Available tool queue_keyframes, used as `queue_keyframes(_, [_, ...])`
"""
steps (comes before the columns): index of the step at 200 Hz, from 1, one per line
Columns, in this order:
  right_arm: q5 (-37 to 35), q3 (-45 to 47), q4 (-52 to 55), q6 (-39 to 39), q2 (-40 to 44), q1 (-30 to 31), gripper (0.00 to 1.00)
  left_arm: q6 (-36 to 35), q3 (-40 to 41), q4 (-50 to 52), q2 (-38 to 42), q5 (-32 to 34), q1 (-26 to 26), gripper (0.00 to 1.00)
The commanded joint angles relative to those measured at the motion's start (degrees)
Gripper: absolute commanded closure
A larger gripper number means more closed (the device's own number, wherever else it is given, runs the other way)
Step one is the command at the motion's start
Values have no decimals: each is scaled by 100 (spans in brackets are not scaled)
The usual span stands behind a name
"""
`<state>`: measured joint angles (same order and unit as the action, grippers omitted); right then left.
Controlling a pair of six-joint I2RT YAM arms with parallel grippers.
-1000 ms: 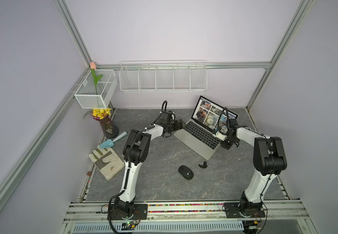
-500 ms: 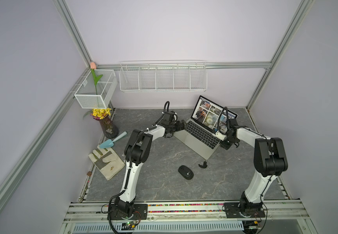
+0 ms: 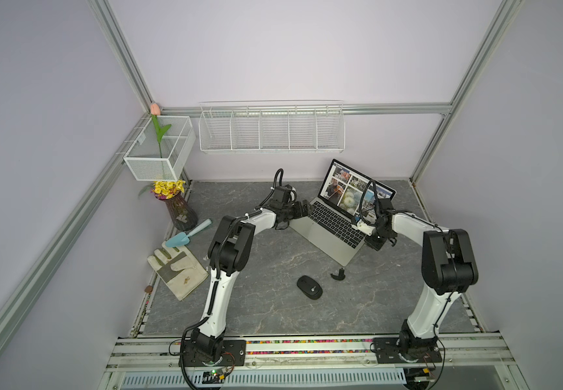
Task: Insert the wireless mouse receiver into the laptop
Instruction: Insert the USB plug into the USB port.
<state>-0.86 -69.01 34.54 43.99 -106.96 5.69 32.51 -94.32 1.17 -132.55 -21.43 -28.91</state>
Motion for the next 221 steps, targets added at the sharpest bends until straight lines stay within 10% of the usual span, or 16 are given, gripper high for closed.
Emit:
queue_keyframes(1, [73,-99,-75,0,-34,-29,93,115,216,947,-550,14,-118,1])
queue_keyframes(221, [202,-375,-76,-373,-244,-103,93,89,207,949,-545,-11,-120,1])
